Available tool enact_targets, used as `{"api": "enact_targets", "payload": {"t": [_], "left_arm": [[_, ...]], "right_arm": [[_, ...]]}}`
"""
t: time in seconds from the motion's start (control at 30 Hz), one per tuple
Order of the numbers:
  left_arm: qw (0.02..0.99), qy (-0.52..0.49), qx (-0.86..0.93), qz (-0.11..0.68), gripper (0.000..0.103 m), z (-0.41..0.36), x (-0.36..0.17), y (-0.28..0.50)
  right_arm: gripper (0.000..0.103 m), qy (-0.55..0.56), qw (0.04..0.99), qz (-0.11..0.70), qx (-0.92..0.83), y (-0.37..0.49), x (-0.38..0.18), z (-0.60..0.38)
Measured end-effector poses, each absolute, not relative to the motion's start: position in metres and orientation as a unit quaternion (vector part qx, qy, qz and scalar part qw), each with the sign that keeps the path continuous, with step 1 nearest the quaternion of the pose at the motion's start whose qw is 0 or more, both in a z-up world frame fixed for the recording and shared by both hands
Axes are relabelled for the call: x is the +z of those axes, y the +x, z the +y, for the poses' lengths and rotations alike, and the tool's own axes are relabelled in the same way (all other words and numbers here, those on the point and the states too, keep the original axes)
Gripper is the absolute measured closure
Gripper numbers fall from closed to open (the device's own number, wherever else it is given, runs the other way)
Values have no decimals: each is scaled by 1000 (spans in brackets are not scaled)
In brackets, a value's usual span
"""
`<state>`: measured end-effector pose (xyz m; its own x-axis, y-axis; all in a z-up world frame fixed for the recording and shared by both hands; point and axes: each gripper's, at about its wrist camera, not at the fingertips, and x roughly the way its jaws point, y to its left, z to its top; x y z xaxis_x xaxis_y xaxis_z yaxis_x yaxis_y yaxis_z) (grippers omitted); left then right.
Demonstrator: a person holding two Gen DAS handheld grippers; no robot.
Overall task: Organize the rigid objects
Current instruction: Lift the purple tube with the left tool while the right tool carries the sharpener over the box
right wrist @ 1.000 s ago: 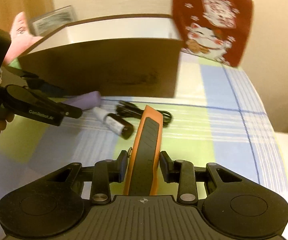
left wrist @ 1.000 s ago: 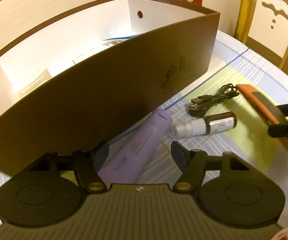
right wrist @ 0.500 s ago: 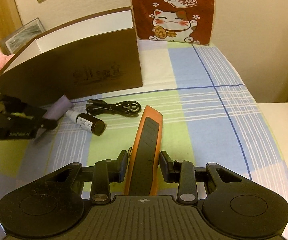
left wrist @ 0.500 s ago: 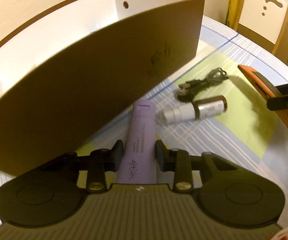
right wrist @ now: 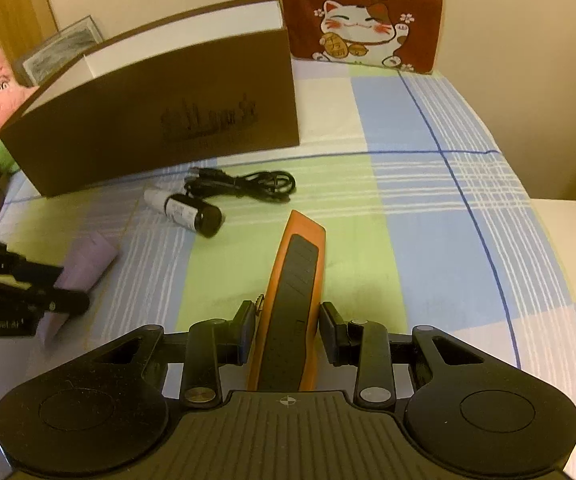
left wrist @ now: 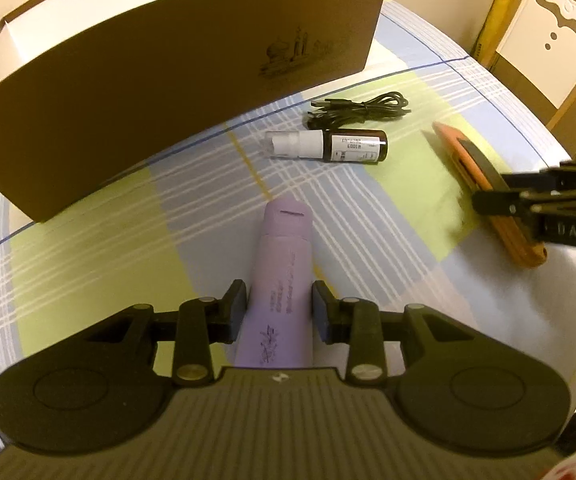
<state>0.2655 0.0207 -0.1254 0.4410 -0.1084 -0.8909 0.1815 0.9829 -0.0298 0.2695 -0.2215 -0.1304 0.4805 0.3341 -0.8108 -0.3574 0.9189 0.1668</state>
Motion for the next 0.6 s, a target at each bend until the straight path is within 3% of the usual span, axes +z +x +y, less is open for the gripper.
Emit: {"api": "enact_targets", "payload": {"t": [0.6], "left_arm": [[854, 44, -66, 514, 75, 8, -130, 282]], "right_arm": [[70, -57, 867, 460, 180, 266, -136, -206]]}}
